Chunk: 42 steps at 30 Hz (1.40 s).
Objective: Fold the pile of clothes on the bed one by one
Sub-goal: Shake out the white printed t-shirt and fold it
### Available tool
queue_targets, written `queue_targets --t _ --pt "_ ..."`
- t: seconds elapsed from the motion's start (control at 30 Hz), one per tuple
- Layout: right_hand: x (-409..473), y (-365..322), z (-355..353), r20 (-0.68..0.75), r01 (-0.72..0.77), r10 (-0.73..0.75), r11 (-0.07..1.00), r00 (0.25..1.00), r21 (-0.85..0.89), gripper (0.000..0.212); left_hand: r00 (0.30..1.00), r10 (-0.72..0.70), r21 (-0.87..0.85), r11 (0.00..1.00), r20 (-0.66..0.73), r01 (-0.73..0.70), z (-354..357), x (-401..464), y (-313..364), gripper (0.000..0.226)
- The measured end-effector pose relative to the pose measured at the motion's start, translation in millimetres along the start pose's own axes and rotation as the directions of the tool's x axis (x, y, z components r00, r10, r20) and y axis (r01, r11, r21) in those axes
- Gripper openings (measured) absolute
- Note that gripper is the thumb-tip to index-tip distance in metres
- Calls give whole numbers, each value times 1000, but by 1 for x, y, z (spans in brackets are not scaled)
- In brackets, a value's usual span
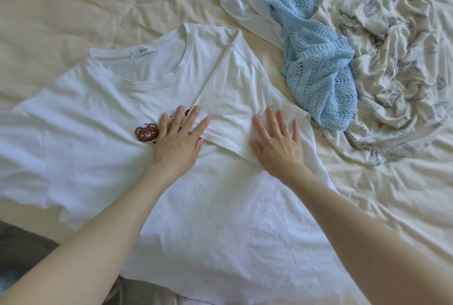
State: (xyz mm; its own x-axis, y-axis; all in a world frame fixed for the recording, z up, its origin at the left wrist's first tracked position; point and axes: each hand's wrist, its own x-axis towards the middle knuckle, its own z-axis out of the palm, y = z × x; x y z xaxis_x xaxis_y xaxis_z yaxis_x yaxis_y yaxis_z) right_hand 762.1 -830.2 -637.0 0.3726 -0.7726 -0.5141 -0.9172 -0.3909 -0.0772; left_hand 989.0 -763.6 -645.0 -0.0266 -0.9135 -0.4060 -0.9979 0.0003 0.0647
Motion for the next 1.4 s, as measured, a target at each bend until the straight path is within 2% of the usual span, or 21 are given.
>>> queue_targets --t 0.1,0.33,0.43,0.57,0.67,0.73,0.8,0.87,0.9,0.93,0.97,1.0,1.03,1.1,1.27,1.33,1.4 --pt "-18 -25 -7 -9 26 -26 999 1000 27 58 998 -42 -90 995 53 47 -12 -14 8 51" --pt "-101 -108 9 112 294 -303 952 946 90 58 957 -257 -354 890 132 288 6 -153 29 56" --pt "-123 -131 18 128 380 -382 924 915 39 60 904 -412 -423 804 110 418 22 -217 18 58" --pt "-124 -161 11 136 421 -415 907 899 -11 61 810 -580 -524 664 88 533 27 -271 -26 56" --pt "-111 -193 1 122 444 -435 894 892 -57 61 683 -716 -699 413 146 583 25 -279 -76 55" --pt "-97 -223 -3 102 463 -455 883 884 -72 60 581 -791 -797 220 191 562 23 -271 -118 55" --pt "-81 -259 -3 77 474 -469 878 880 -69 59 474 -854 -845 81 214 528 21 -254 -166 56" --pt "-67 -299 1 68 497 -493 866 867 -56 59 361 -877 -852 -97 318 515 23 -238 -214 57" --pt "-60 -317 4 64 510 -507 859 860 -51 58 315 -850 -846 -244 421 474 26 -231 -236 57" --pt "-54 -334 8 62 518 -515 854 855 -52 58 305 -773 -815 -435 556 383 29 -224 -254 55" --pt "-48 -347 11 67 519 -516 853 854 -55 59 342 -643 -727 -631 685 271 30 -218 -267 50" --pt "-43 -358 15 83 512 -507 857 858 -62 59 406 -505 -610 -770 762 187 31 -215 -274 44" --pt "-40 -365 19 105 501 -493 862 864 -74 61 455 -415 -528 -836 788 152 32 -212 -278 39" --pt "-36 -371 24 145 482 -466 870 873 -106 64 480 -362 -462 -880 799 106 41 -210 -277 29" --pt "-33 -369 19 181 496 -478 865 859 -71 65 466 -402 -422 -904 788 -67 50 -218 -263 9" --pt "-38 -364 11 149 508 -504 861 851 14 59 439 -466 -463 -878 768 -121 41 -222 -257 3" --pt "-49 -358 6 115 480 -507 855 854 197 53 379 -578 -570 -809 723 -148 25 -223 -246 2"
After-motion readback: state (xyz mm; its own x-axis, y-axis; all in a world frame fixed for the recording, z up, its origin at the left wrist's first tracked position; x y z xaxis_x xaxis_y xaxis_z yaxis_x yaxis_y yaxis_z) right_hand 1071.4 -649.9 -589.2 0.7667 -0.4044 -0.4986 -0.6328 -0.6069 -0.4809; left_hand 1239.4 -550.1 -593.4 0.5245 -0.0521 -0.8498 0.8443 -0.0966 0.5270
